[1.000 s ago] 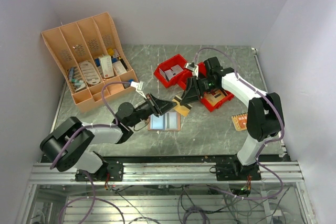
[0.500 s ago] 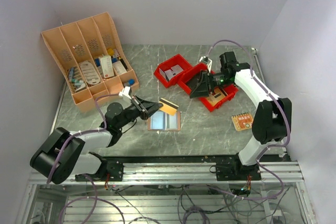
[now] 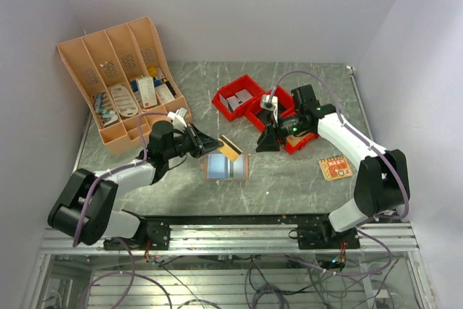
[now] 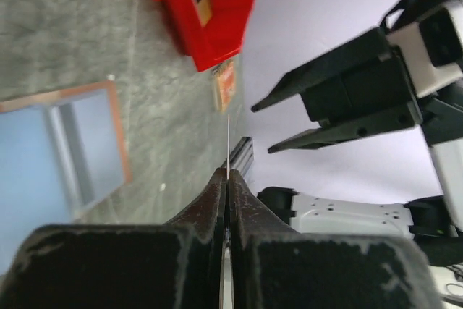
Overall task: Put the credit cards into the card holder
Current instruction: Insert the credit card into the card holder.
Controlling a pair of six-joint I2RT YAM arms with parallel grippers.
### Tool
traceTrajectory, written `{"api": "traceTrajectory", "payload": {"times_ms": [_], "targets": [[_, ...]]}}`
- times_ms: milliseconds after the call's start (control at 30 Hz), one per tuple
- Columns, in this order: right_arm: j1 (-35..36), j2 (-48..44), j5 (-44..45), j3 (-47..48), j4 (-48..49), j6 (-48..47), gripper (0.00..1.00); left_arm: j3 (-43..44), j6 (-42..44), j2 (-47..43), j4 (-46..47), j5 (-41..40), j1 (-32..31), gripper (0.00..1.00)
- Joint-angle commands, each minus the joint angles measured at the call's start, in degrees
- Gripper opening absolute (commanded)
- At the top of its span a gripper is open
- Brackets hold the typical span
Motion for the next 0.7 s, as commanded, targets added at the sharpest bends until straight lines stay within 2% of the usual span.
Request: {"api": "traceTrajectory", "payload": {"times_ms": [0,33,100,233,267,400,667], "targets": [[1.8,-3.1,5.0,-3.9,9.0,-4.9,0.41,2.4,8.9,5.2,-6.9,11.2,3.3,0.07],[2.0,-2.8,4.7,-3.7,8.7,-4.5,0.40,1.4,4.4,6.8,-1.6,12.5,3.7,0.07],[2.3,-1.8,3.8,-3.0,7.3,-3.8,0.34,-0.6,-7.1,11.0,14.8,14.9,4.0,0.07],[2.4,-0.6,3.0,-2.6,6.2,-2.3,0.30,-3.7,-32.2,25.2,52.8,16.3,4.0,0.07],[2.4,-0.7,2.8,-2.9,6.6,-1.9,0.30,-3.7,-37.0,29.2,59.9,16.6,3.9,0.07],[2.4,-2.0,2.6,-4.2,8.1,-0.9,0.29,-3.3,-37.7,33.1,61.0,18.6,3.8,0.07],[2.5,-2.1,2.9,-5.2,8.6,-0.7,0.29,-2.9,-38.2,30.7,61.0,18.5,3.8,0.07]]}}
